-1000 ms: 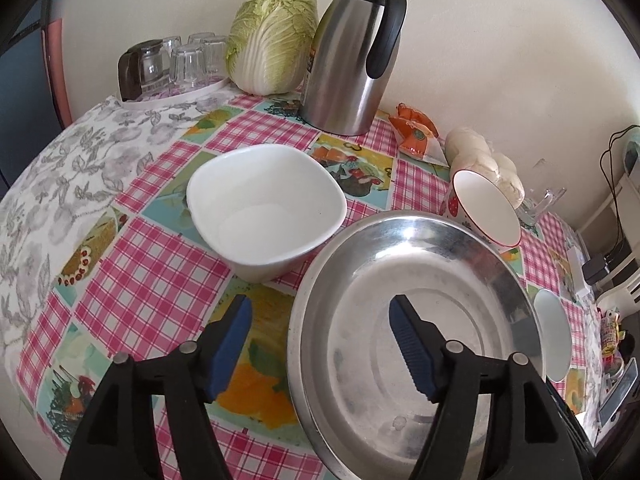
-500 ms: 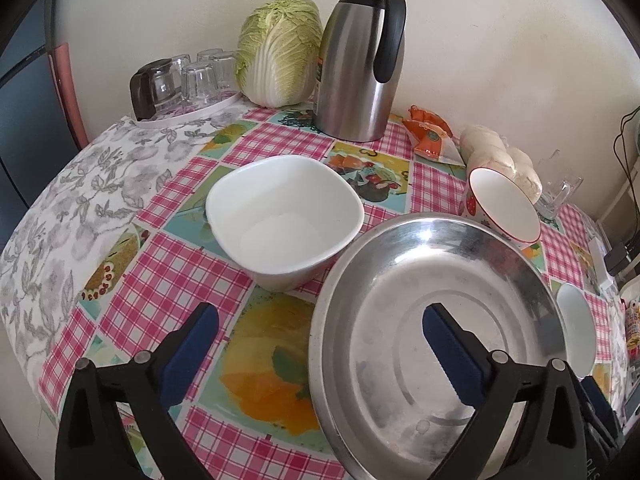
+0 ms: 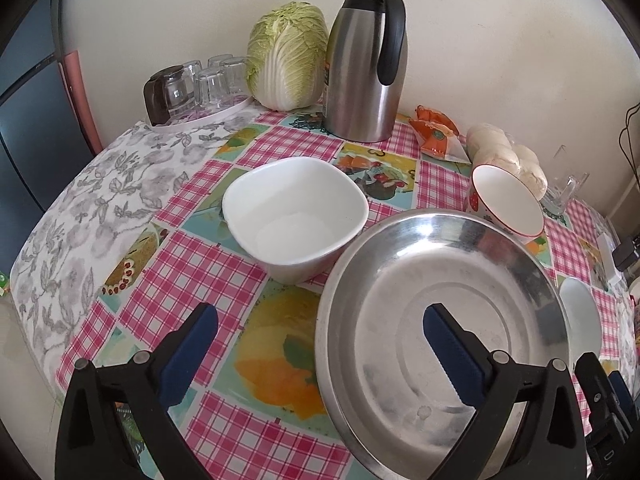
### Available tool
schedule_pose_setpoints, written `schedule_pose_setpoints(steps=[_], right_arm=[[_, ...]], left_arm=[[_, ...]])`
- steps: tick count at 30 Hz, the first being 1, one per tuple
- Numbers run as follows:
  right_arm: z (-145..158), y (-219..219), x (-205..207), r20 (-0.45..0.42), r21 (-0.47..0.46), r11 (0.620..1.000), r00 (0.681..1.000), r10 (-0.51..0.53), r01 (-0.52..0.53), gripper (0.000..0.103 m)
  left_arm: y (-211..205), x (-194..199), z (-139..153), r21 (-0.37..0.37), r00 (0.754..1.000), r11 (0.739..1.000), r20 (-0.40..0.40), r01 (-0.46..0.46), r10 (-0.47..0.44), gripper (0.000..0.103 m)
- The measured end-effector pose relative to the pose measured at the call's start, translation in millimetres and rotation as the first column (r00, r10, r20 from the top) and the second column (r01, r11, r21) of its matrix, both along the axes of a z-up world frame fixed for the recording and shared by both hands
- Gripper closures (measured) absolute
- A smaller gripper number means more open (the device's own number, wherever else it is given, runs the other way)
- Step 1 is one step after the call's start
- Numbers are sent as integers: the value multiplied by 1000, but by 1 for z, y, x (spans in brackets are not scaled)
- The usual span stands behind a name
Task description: Organize plates and bowls
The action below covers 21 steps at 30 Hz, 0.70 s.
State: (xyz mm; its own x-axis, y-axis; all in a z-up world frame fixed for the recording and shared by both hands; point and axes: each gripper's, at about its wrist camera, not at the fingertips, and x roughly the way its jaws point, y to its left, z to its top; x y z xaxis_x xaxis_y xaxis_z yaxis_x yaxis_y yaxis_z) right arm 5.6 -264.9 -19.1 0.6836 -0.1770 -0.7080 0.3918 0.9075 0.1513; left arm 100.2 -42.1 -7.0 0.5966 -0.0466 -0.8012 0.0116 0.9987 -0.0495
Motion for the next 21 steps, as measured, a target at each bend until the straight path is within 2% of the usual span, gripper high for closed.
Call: schedule_pose_setpoints(steps=[10, 16, 21], right_arm=[[13, -14, -15, 16, 16, 1000, 1000, -9, 9, 0], [23, -24, -27, 29, 29, 1000, 1000, -10, 9, 0], [30, -34, -40, 10, 15, 999, 999, -30, 30, 0]], left_arm=[[-13, -19, 13, -21, 1000, 1000, 13, 13, -13, 1], [-27, -36, 25, 3, 999, 1000, 38, 31, -31, 1], [-35, -48, 33, -33, 997, 997, 29, 65, -64, 1]])
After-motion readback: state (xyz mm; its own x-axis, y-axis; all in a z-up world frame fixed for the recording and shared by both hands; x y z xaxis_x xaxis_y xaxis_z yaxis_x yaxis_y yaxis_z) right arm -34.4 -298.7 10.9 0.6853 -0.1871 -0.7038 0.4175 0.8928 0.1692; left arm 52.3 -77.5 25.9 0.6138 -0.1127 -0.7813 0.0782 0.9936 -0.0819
